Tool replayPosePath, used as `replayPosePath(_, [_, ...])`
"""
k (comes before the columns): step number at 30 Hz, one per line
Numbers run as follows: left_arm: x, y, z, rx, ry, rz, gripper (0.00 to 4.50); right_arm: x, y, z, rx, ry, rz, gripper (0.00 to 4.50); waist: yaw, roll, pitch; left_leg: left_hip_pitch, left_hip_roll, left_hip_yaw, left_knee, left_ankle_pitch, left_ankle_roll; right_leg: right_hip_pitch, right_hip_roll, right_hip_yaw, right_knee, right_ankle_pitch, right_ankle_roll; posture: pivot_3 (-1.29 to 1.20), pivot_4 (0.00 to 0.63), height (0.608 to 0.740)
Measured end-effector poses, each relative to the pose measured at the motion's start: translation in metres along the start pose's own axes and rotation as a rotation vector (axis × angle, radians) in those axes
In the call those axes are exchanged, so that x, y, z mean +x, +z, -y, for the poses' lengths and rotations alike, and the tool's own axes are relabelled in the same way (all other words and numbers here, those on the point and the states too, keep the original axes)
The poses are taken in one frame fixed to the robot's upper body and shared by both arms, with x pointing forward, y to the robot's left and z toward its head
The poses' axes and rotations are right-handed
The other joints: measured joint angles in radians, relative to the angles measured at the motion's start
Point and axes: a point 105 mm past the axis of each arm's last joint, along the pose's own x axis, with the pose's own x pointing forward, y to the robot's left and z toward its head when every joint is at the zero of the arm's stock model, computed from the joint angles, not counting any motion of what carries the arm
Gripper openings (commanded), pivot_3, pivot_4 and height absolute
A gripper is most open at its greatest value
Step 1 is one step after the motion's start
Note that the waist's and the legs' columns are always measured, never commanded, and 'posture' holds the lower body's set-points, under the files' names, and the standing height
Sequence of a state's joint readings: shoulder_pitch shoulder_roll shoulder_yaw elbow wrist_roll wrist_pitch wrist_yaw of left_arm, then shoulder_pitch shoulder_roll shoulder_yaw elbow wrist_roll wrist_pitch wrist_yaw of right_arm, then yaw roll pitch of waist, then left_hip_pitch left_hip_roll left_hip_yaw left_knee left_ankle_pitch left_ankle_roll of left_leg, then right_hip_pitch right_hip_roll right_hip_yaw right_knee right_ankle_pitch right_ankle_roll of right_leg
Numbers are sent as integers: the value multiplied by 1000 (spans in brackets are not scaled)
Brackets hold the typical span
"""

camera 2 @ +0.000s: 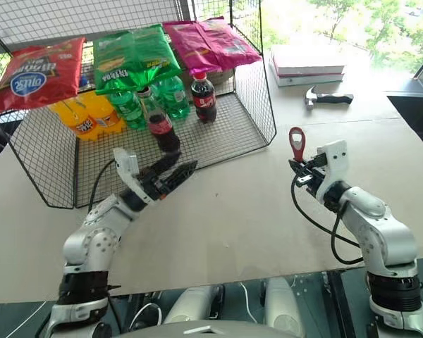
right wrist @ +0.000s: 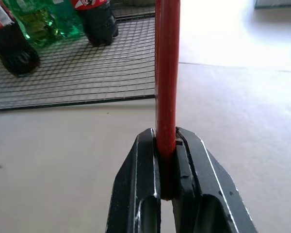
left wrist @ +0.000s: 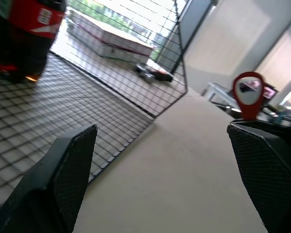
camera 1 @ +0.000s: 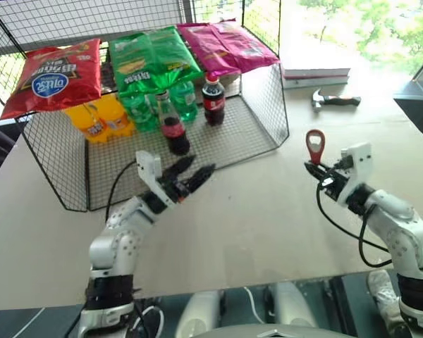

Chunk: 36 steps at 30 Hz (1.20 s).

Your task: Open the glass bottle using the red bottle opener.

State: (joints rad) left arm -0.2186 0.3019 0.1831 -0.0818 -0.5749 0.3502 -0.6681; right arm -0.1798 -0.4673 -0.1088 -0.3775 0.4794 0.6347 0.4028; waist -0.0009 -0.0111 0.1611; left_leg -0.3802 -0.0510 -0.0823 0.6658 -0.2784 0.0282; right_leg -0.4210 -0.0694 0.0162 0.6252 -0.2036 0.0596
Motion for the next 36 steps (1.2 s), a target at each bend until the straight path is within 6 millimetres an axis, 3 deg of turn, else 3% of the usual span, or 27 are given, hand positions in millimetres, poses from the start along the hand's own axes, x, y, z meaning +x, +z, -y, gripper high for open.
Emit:
replayPosePath(7, [10,8,-31,192,206,54,4426,7,-2,-1,-124,-46,35,0,5,0,0,0,0,0,0,0,0,0,0,0,0,0,0,0,150,740])
replayPosePath(14, [17,11,-29,281,168,66,4426,6,5,1,-199,-86,89,0,13,0,0,0,0,-1,0,0,0,0,0,-1,0,0,0,0,150,740])
replayPosePath(36, [41,31,-44,443,252,97,4426,14,0,10,-242,-87,92,0,13,0,0,0,-1,-1,2,0,0,0,0,-1,1,0,0,0,150,740])
